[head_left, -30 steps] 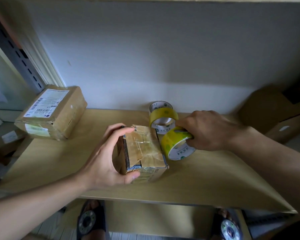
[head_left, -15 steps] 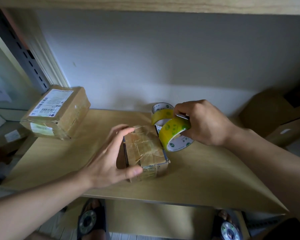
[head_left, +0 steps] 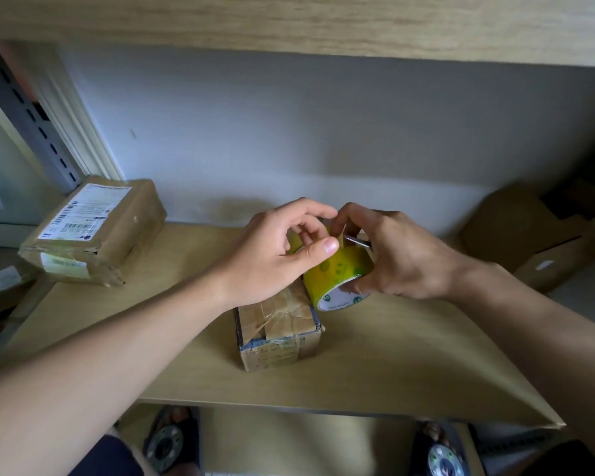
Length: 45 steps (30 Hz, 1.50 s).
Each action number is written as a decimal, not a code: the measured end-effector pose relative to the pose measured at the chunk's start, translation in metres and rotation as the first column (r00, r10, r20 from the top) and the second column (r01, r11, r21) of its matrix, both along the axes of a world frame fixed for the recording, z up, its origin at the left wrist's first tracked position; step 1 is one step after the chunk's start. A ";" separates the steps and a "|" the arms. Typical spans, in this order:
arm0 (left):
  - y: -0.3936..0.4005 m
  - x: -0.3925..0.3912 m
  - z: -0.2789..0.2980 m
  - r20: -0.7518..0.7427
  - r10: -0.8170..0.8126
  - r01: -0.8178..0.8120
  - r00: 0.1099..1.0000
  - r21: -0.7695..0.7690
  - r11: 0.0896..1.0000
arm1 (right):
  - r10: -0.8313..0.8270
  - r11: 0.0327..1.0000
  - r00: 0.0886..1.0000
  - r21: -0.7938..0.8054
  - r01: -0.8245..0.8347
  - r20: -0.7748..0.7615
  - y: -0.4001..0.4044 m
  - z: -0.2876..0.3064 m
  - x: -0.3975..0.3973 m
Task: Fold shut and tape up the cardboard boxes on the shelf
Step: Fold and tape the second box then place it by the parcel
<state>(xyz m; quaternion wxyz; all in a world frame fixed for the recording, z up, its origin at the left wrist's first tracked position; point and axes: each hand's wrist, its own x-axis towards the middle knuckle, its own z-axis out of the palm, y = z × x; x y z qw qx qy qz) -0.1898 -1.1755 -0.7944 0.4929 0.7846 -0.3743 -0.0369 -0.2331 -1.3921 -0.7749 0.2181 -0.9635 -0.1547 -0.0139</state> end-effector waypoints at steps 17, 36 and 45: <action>0.001 0.008 -0.001 0.024 0.192 -0.183 0.981 -0.207 0.961 | 0.083 0.976 0.996 0.201 -0.080 -0.009 -0.002 0.007 -0.005; 0.013 0.017 0.003 -0.084 0.118 -0.137 0.990 -0.289 0.948 | -0.075 0.997 0.949 -0.006 0.081 0.306 -0.021 -0.006 -0.010; 0.018 0.039 -0.012 -0.046 -0.158 0.164 0.986 0.355 0.921 | -0.149 0.986 0.971 0.101 0.132 0.186 -0.041 -0.011 -0.039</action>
